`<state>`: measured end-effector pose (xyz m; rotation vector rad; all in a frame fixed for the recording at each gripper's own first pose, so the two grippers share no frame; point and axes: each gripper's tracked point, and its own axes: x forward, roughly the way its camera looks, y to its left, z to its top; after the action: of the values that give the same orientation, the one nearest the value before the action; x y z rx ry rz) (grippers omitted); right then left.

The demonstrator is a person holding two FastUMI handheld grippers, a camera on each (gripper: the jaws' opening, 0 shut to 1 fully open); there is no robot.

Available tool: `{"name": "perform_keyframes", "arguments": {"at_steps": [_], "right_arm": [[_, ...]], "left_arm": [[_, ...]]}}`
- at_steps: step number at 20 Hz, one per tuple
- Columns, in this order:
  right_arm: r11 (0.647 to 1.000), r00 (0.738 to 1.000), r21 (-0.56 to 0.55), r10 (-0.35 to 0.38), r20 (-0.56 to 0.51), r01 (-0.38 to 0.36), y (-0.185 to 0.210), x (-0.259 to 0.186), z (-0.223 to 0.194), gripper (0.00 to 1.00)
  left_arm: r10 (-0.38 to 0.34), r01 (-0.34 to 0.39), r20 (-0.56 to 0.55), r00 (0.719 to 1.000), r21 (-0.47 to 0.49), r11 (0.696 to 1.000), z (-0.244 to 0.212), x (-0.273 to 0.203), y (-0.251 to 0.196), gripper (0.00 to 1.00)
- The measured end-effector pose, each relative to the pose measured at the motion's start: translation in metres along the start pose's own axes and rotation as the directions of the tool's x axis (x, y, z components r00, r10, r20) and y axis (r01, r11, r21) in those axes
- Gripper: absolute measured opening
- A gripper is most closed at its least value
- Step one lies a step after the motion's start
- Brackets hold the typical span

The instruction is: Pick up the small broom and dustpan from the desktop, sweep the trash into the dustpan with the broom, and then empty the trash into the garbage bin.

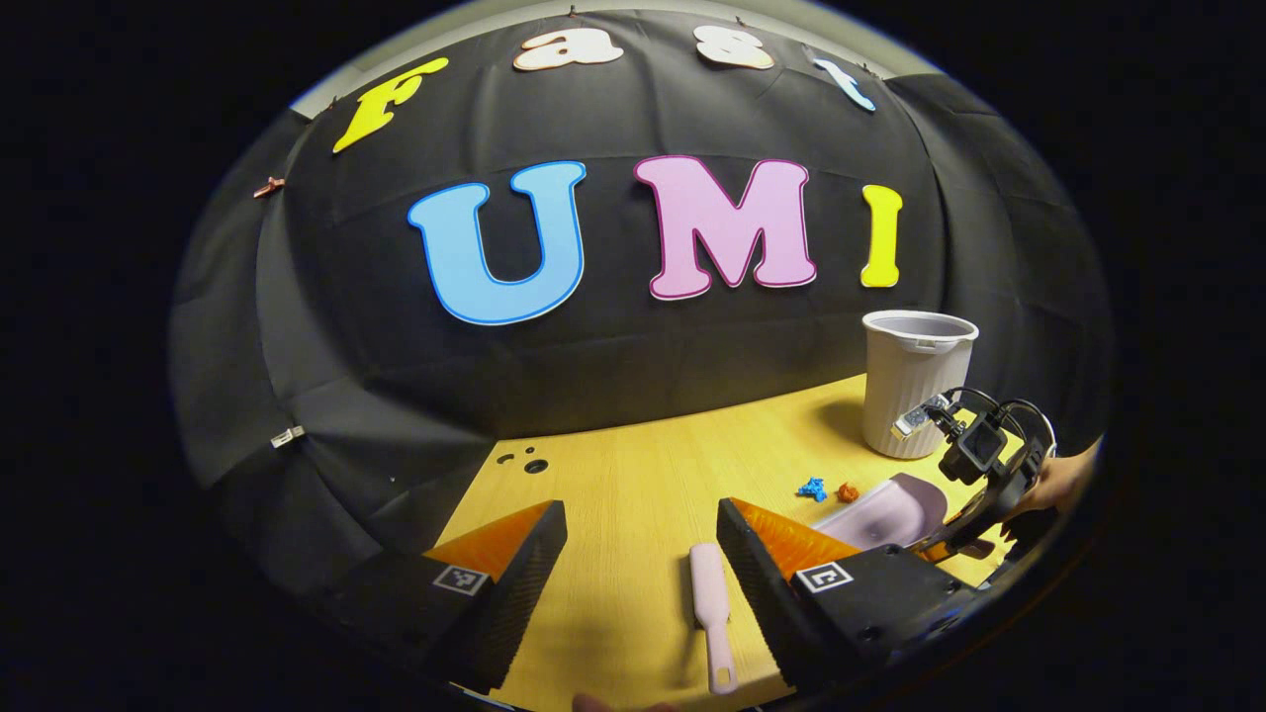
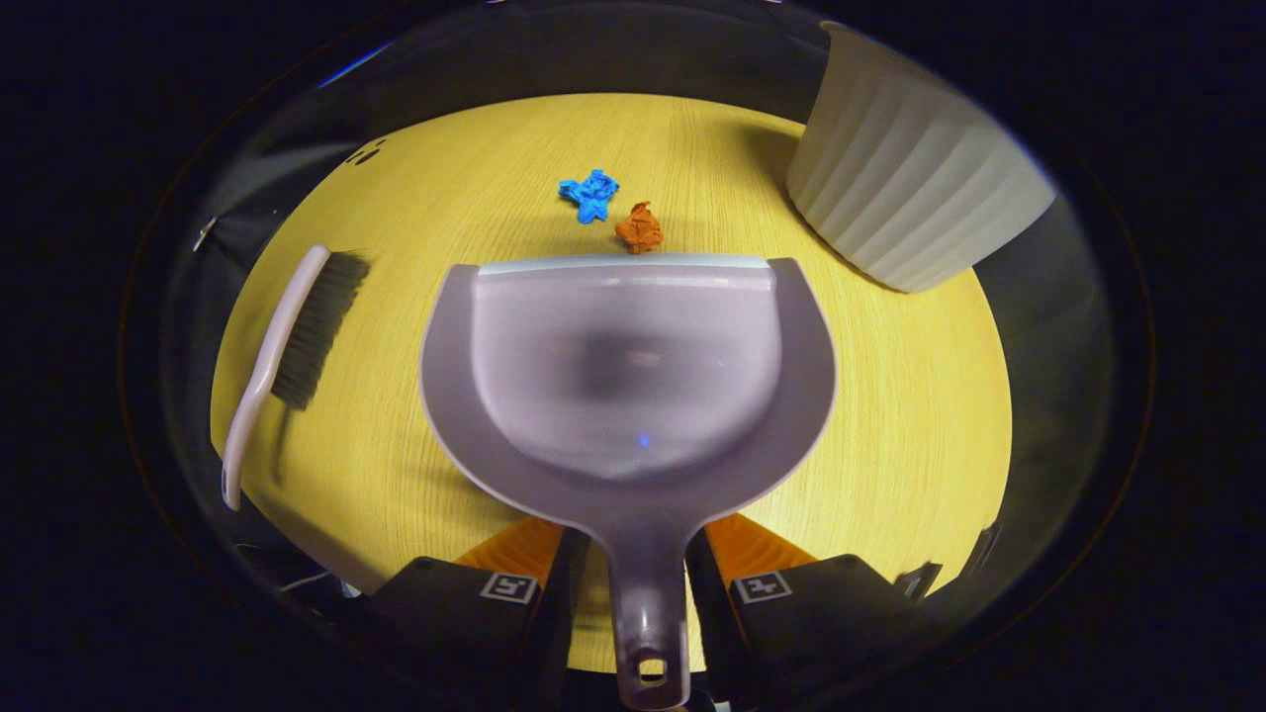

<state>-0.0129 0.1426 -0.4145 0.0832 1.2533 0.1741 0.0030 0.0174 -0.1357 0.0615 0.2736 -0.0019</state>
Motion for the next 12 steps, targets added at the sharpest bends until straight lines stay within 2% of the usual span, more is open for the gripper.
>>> {"name": "perform_keyframes", "arguments": {"at_steps": [2, 3, 4, 5, 6, 7, 9, 10, 11, 12], "right_arm": [[1.0, 1.0, 0.004, 0.019, 0.003, -0.019, 0.001, 0.0, 0.0, 0.38], [0.999, 0.999, 0.006, 0.032, 0.008, -0.032, 0.003, 0.002, -0.001, 0.42], [0.999, 0.999, 0.016, 0.044, 0.015, -0.044, 0.003, 0.002, -0.001, 0.34], [0.998, 0.998, 0.021, 0.053, 0.019, -0.053, 0.002, 0.002, 0.0, 0.38], [0.998, 0.998, 0.022, 0.058, 0.014, -0.058, 0.002, 0.001, 0.0, 0.34], [0.998, 0.998, 0.015, 0.058, 0.022, -0.058, 0.002, 0.002, 0.001, 0.42], [0.997, 0.997, -0.015, 0.074, 0.031, -0.073, 0.002, 0.001, 0.0, 0.34], [0.995, 0.995, -0.032, 0.095, 0.043, -0.094, 0.003, -0.004, 0.0, 0.32], [0.991, 0.992, -0.065, 0.118, 0.039, -0.115, 0.003, -0.01, -0.005, 0.39], [0.988, 0.99, -0.088, 0.131, 0.06, -0.126, 0.0, -0.016, -0.006, 0.35]], "left_arm": [[0.005, -0.005, -0.015, 1.0, 0.0, 1.0, -0.006, 0.003, -0.002, 0.97], [0.005, -0.005, -0.025, 1.0, 0.0, 1.0, -0.008, 0.006, -0.004, 0.96], [0.003, -0.003, -0.036, 0.999, -0.001, 1.0, -0.013, 0.008, -0.007, 0.96], [0.0, 0.0, -0.05, 0.999, -0.002, 1.0, -0.016, 0.011, -0.011, 0.97], [-0.003, 0.003, -0.065, 0.998, -0.003, 1.0, -0.022, 0.013, -0.015, 0.96], [-0.009, 0.009, -0.078, 0.997, -0.001, 1.0, -0.025, 0.015, -0.02, 0.97], [-0.021, 0.022, -0.117, 0.993, 0.008, 1.0, -0.04, 0.02, -0.029, 0.96], [-0.026, 0.028, -0.148, 0.989, 0.01, 1.0, -0.05, 0.024, -0.032, 0.96], [-0.029, 0.031, -0.188, 0.982, 0.01, 0.999, -0.06, 0.028, -0.036, 1.0], [-0.037, 0.038, -0.236, 0.971, 0.003, 0.999, -0.075, 0.031, -0.039, 0.97]]}}
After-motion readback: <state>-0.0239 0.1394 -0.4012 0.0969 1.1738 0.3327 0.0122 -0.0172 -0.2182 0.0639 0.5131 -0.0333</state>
